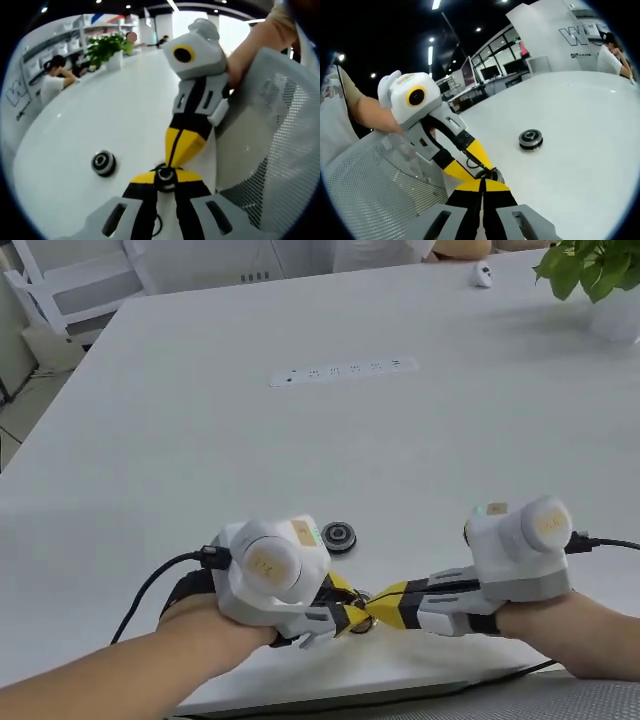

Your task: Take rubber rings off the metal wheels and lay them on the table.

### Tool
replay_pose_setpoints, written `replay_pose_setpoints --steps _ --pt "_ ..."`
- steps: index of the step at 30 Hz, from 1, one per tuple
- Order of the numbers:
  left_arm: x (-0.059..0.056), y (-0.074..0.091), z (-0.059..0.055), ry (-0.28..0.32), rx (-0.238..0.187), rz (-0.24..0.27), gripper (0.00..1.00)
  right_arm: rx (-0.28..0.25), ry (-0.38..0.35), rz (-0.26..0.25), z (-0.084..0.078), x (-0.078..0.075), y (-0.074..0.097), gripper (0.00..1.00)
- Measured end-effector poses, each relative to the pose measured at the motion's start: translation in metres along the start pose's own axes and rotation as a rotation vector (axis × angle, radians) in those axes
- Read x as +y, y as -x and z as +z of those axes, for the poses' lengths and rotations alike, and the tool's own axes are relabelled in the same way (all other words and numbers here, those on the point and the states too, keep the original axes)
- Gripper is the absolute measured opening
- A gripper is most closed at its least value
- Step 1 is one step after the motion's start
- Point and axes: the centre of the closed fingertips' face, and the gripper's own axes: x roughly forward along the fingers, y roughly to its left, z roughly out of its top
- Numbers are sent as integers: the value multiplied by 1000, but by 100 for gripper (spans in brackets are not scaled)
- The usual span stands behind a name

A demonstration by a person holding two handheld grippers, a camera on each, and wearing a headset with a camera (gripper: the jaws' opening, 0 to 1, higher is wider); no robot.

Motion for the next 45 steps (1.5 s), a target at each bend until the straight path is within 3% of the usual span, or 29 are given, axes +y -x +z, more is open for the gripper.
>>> replay_pose_setpoints --steps 4,14,20,28,45 --pt "1 0 0 9 -16 -5 13 1 -11 -19 -1 -5 1 0" --pt "0 -1 1 9 -9 -23 14 -6 -4 -35 3 -8 3 0" --pt "-1 2 3 10 -11 -29 21 -4 -5 -34 3 -8 4 0" --pt "-4 10 10 47 -37 -52 26 -4 -4 -29 6 -7 4 0" --pt "-12 34 19 31 -87 -60 34 -12 10 -17 17 0 8 0"
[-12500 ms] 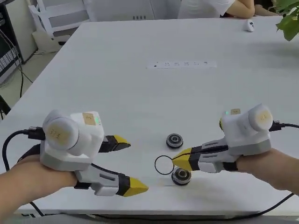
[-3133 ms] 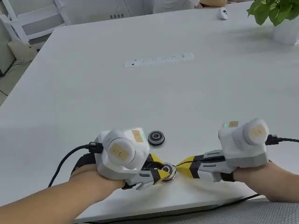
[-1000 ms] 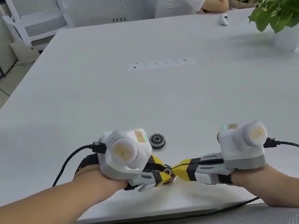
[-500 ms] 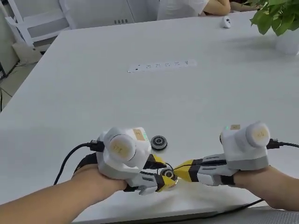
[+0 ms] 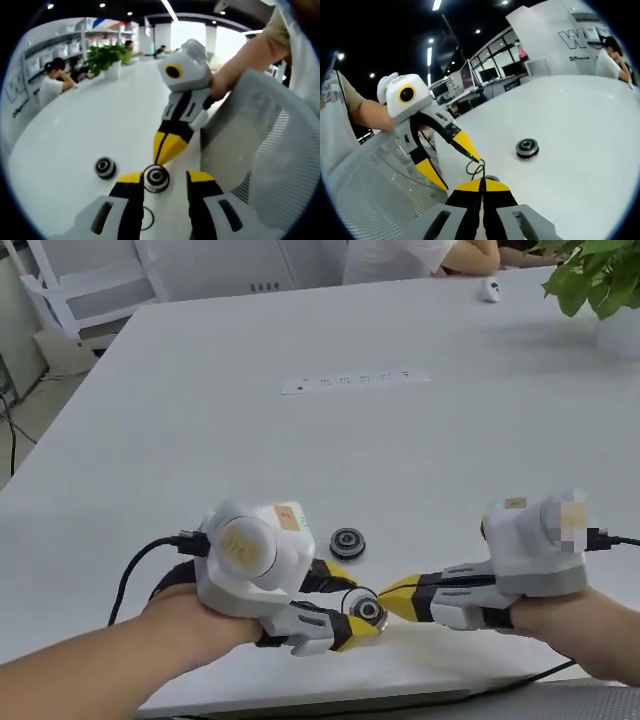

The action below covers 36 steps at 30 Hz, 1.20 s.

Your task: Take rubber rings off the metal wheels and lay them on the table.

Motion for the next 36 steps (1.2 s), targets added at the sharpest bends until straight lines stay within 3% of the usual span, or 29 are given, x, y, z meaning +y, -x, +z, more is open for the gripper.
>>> replay_pose_setpoints --steps 10,19,36 --pt "5 19 4 -5 -23 25 39 2 15 9 7 5 1 0" --pt "6 37 0 12 -27 40 48 10 33 16 16 8 0 0" --pt "11 68 -19 59 -33 75 56 32 75 52 37 17 -18 0"
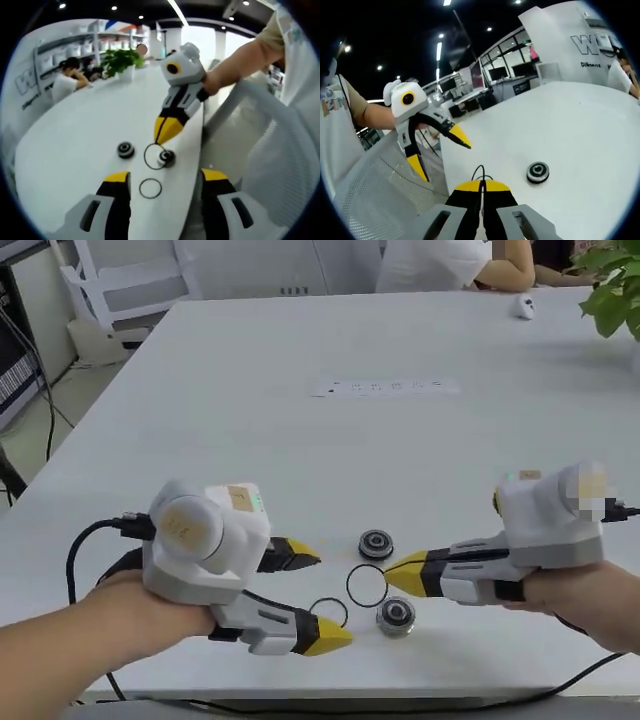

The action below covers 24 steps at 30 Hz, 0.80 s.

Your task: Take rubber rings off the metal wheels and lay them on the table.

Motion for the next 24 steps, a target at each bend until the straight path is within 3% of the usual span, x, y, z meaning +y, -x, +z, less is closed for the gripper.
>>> replay_pose_setpoints --steps 16,24 --pt "13 28 -18 29 13 44 60 45 17 29 6 2 -31 0" --pt "15 34 -22 39 12 54 60 85 25 44 -1 4 -44 0"
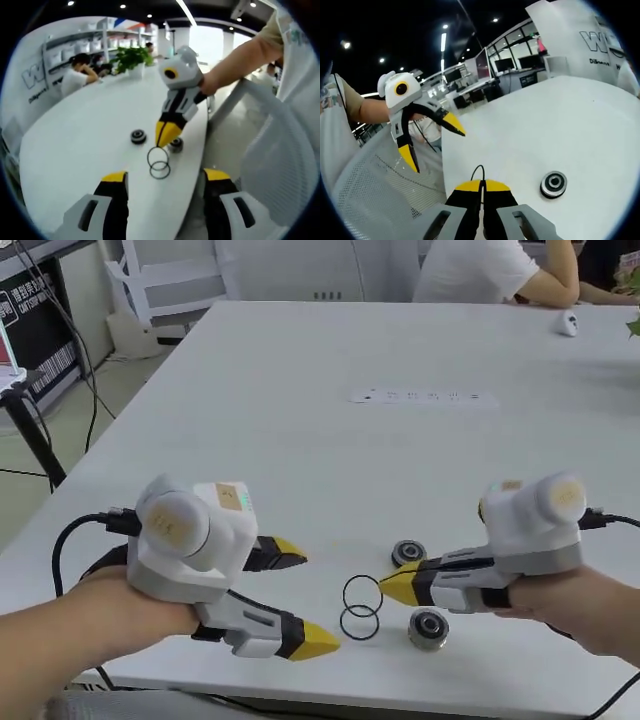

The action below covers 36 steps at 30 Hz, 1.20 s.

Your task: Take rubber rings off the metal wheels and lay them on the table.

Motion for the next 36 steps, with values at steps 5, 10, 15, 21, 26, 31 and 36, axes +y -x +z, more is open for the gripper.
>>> replay_pose_setpoints --steps 5,10,15,21,26,31,36 --pt "-1 2 -2 5 0 -1 60 24 -2 5 -6 0 -6 0" --pt "1 3 -2 -6 -3 7 59 49 -2 2 -13 -2 -10 0" --pt "-1 2 -4 0 0 5 59 64 -4 -1 -18 -4 -12 0" --pt "-1 2 -7 6 7 7 60 81 -6 -4 -23 -7 -14 0" --pt "-2 1 -9 13 13 6 60 93 -6 -8 -27 -8 -15 0" --pt "-2 1 -11 17 19 8 60 101 2 -15 -29 -9 -16 0" --pt "-2 1 -12 23 21 10 60 110 -8 -33 -32 -14 -17 0"
